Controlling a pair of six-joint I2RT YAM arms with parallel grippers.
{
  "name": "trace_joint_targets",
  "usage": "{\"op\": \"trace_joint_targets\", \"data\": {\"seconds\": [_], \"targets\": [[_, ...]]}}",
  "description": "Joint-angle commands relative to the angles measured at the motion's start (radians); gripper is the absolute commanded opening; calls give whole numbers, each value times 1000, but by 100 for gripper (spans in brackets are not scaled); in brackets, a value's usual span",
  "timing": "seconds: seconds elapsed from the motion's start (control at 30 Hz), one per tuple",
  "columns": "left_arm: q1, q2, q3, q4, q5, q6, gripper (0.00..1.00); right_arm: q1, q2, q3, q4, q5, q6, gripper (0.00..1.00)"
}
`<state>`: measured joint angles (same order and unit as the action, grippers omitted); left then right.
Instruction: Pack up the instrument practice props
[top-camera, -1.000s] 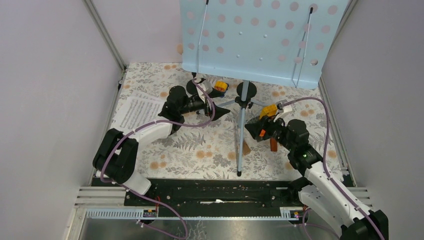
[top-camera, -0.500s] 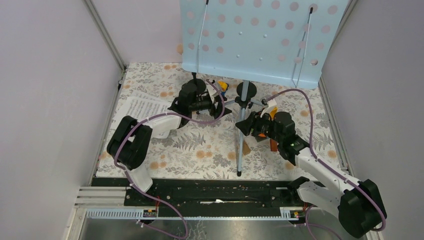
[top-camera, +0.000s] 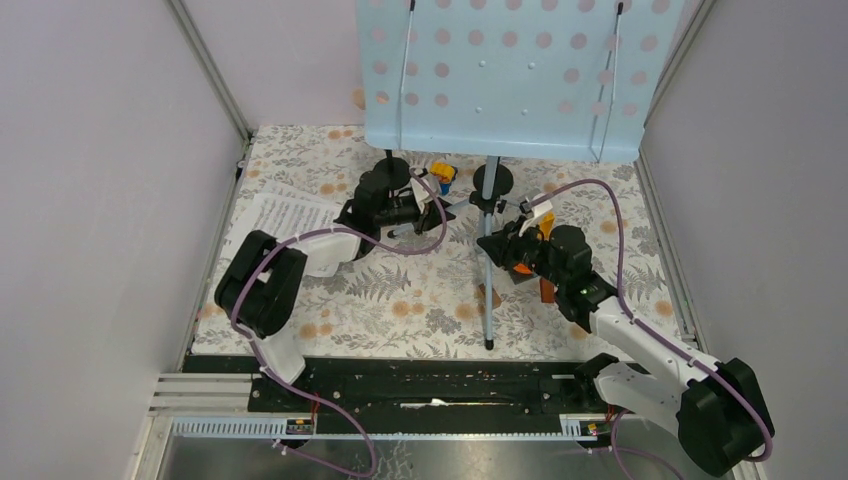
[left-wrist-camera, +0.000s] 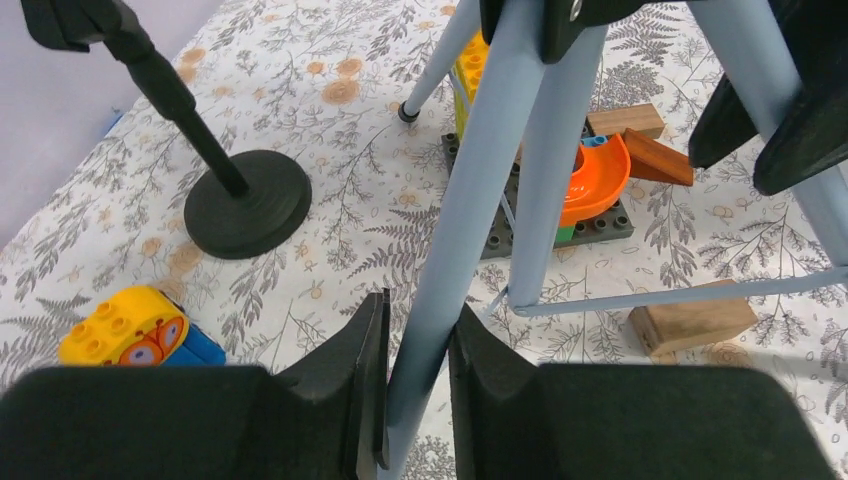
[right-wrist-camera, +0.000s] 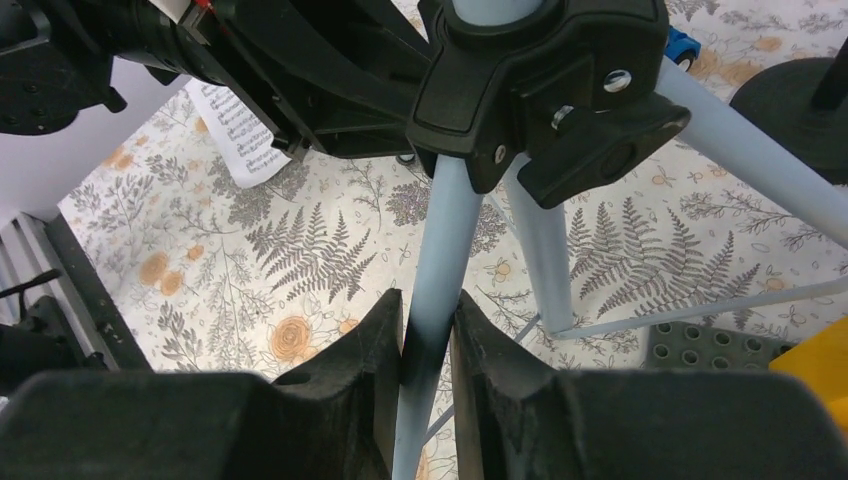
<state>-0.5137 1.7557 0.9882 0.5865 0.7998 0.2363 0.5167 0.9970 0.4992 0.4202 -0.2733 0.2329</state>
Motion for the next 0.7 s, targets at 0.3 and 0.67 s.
{"op": "trace_joint_targets", "data": {"seconds": [0.3, 0.67], "targets": [[-42, -293, -208, 154, -59, -281, 0, 68, -106, -32, 357, -140, -263, 6], [-44, -400, -259, 201, -88, -309, 0, 110, -108, -81, 524, -47, -245, 4]]}}
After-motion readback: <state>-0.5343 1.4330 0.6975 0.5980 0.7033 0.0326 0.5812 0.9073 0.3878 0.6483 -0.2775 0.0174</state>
